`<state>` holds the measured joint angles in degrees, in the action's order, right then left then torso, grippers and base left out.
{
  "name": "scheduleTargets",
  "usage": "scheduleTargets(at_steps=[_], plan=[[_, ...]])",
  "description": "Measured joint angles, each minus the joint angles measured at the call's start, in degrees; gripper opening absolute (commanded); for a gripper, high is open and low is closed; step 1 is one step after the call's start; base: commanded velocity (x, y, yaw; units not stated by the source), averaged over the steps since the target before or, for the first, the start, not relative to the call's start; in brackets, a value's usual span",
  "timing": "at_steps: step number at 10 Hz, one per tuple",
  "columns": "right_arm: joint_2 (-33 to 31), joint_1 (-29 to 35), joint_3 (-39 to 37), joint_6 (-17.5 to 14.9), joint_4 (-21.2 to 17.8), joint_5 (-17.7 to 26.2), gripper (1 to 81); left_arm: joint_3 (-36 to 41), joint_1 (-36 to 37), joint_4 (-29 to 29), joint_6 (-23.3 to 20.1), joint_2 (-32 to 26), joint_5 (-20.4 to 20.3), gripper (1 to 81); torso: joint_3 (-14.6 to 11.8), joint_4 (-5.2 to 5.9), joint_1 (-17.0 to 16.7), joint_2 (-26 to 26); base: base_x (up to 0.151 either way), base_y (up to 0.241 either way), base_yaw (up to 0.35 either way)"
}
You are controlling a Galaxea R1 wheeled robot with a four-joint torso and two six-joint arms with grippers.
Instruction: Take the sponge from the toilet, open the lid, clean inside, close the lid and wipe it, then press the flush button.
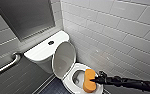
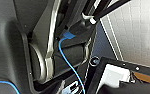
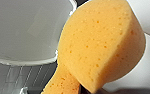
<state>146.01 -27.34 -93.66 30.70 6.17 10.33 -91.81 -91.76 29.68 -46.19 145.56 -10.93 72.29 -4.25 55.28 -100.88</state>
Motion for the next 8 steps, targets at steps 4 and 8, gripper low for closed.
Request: scheduleTargets(at_steps=[4, 8], plan=[[12.98, 2.73, -14.56, 2.12, 0.0, 0.91, 1.0, -0.89, -0.02, 0.11, 0.17, 0.15, 0.0, 81.1, 0.0, 0.0, 0.0, 0.0, 0.0, 0.0, 0.0], [22.98, 3.28, -25.88, 9.79, -0.24, -1.99, 1.0, -0.89, -0.05, 0.13, 0.22, 0.48, 0.0, 81.1, 0.0, 0.0, 0.0, 0.0, 0.0, 0.0, 0.0]])
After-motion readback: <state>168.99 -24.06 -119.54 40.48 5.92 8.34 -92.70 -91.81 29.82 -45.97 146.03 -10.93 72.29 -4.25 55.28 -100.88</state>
